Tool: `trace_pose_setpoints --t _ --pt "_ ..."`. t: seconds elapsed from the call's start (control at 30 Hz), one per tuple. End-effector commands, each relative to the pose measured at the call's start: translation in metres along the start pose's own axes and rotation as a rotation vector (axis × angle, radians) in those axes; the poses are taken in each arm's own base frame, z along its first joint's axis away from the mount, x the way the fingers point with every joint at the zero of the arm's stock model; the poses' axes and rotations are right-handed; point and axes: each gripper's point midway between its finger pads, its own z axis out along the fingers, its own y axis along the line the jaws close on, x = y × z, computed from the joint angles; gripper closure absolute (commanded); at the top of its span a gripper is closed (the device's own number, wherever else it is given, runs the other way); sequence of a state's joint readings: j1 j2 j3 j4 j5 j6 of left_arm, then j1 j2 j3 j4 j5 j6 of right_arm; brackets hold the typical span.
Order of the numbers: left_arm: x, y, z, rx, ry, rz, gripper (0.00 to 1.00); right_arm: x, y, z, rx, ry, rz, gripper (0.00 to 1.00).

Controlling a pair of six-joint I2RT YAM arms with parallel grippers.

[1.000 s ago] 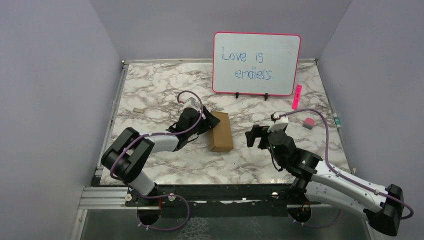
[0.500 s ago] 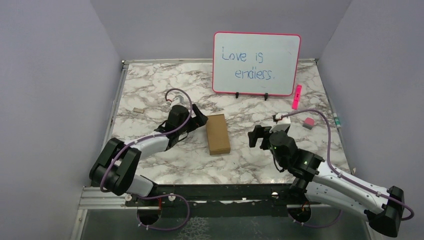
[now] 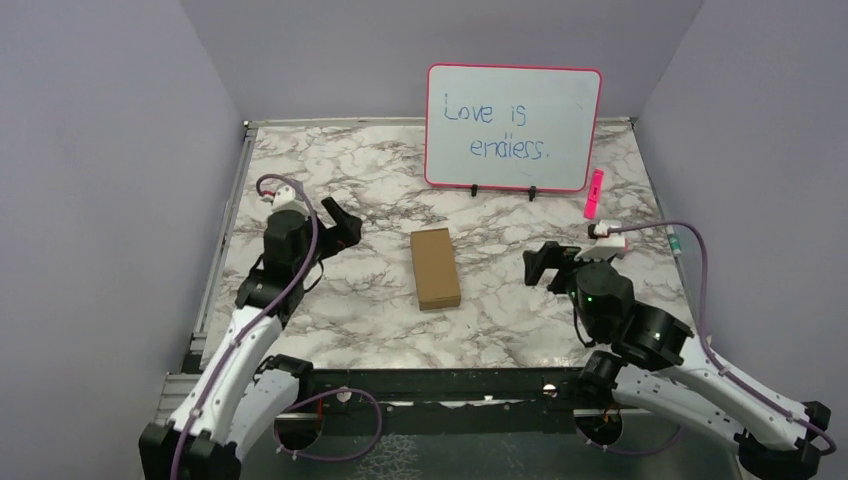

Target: Fold the paper box

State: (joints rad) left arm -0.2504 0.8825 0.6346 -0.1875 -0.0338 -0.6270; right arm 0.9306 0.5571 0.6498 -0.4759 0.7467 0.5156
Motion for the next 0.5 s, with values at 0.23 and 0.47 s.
trace_pose_setpoints --t 0.23,0.47 --pt "-0.086 -0.016 -0.131 0.077 -0.433 0.243 0.01 -0.035 -0.024 -0.038 -0.013 -0.067 0.062 0.00" --pt "-0.077 0.017 -0.129 -0.042 -0.473 0.274 0.01 -0.029 -0.030 -0.040 -0.007 -0.064 0.085 0.00"
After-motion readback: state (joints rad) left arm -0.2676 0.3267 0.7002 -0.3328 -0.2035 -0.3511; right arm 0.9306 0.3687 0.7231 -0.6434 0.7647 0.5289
